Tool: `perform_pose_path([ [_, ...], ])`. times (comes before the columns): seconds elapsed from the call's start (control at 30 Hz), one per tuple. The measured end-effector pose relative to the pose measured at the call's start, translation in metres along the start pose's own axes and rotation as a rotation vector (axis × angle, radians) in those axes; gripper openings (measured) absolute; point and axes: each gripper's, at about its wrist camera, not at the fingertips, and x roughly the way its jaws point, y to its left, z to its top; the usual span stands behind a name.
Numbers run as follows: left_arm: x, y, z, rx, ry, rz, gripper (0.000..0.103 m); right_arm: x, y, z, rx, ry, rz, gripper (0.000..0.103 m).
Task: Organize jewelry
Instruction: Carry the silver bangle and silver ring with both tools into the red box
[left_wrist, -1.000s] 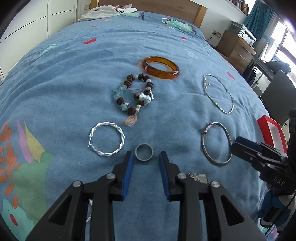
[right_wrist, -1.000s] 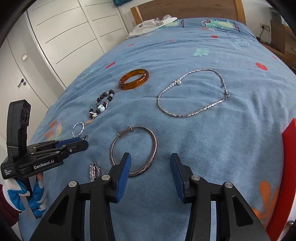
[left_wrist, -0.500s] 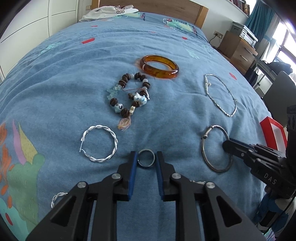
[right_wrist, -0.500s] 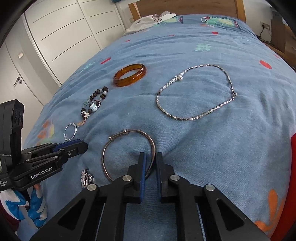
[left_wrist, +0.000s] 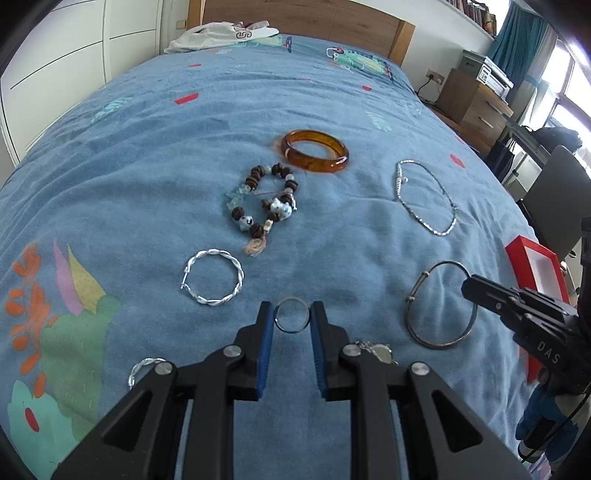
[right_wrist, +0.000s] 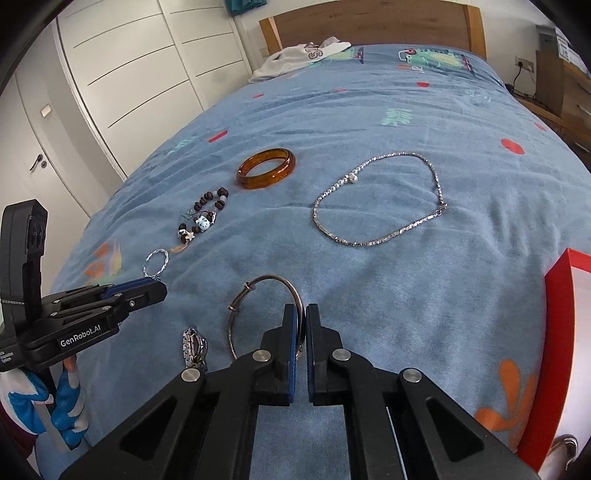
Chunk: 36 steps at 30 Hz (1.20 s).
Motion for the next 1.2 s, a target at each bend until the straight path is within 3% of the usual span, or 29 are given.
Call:
perform_pose_path([
  [0.3,-0.035,-0.019,0.000,0.032,-0.041,-0.015,0.019,-0.050,0.002,0.002,-0.009,-0.067,-0.038,0.005],
  [0.6,-0.063,-0.070,0.002,0.081,-0.076,-0.082,0.019,-0.111,-0.023,-0.004,0.012,-0.137,-0.111,0.005],
  [0.93,-0.067,-0.168,0.007,0.175,-0.084,-0.202,0.019,-0.179,-0.089,-0.018,0.074,-0.195,-0.233,0.005],
  [1.2,-0.042,-0.254,0.003,0.253,-0.045,-0.287,0.019,-0.199,-0.152,-0.036,0.140,-0.198,-0.311,0.005],
])
